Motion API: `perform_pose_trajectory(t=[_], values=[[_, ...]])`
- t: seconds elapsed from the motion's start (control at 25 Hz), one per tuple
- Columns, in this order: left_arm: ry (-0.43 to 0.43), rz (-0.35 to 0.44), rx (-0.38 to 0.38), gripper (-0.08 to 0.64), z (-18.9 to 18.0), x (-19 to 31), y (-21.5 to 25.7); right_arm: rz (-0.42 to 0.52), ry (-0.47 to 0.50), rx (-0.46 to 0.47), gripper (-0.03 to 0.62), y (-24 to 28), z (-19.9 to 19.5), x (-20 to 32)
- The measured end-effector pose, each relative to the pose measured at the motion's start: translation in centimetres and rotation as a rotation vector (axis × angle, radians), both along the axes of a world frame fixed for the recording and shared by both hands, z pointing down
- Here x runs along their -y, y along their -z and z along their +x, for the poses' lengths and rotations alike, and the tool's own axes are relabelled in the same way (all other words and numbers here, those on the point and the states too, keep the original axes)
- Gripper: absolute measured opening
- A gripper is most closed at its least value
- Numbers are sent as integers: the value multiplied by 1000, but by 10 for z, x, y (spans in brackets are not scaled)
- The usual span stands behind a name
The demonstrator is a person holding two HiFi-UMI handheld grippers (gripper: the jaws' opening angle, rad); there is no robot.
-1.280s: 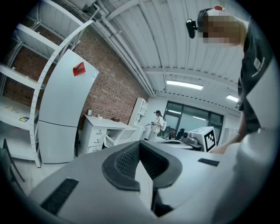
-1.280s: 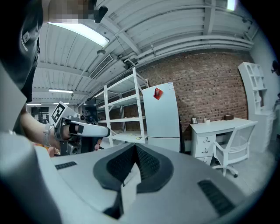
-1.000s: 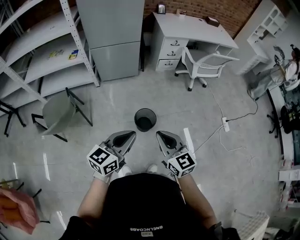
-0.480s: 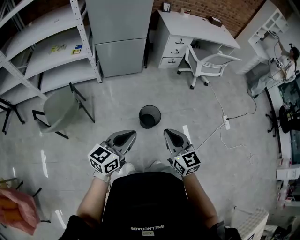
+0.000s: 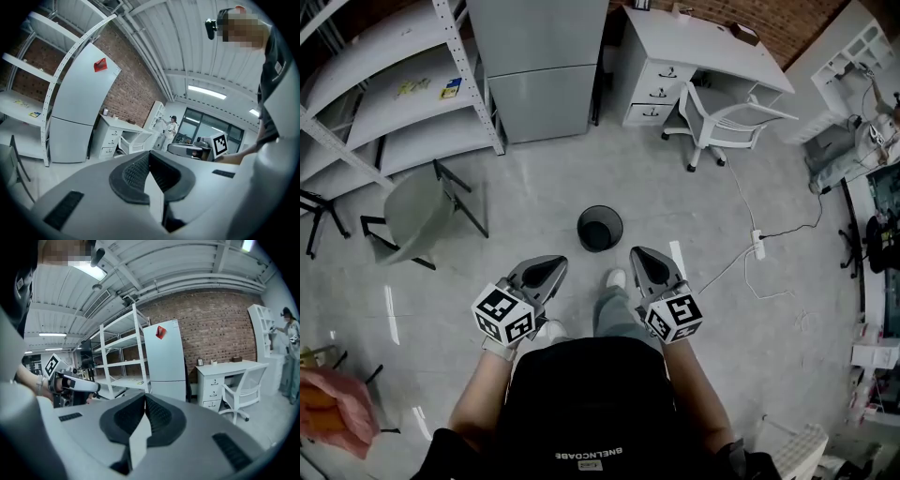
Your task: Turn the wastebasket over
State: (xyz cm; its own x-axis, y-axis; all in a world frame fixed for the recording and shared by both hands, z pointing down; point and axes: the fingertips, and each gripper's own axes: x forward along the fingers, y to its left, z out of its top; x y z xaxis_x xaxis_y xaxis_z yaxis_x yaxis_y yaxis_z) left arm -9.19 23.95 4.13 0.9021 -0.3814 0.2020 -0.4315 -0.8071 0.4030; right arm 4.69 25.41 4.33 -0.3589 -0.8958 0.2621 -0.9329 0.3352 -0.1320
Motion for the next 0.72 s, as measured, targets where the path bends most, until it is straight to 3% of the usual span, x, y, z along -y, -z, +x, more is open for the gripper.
perform_pose_trajectory(t=[0.44, 0.72], values=[[146, -3, 95, 14, 96, 95, -1, -48, 105, 84, 11, -21, 112, 100], [259, -39, 141, 14, 123, 133, -14, -111, 209, 106, 12, -41, 139, 149]])
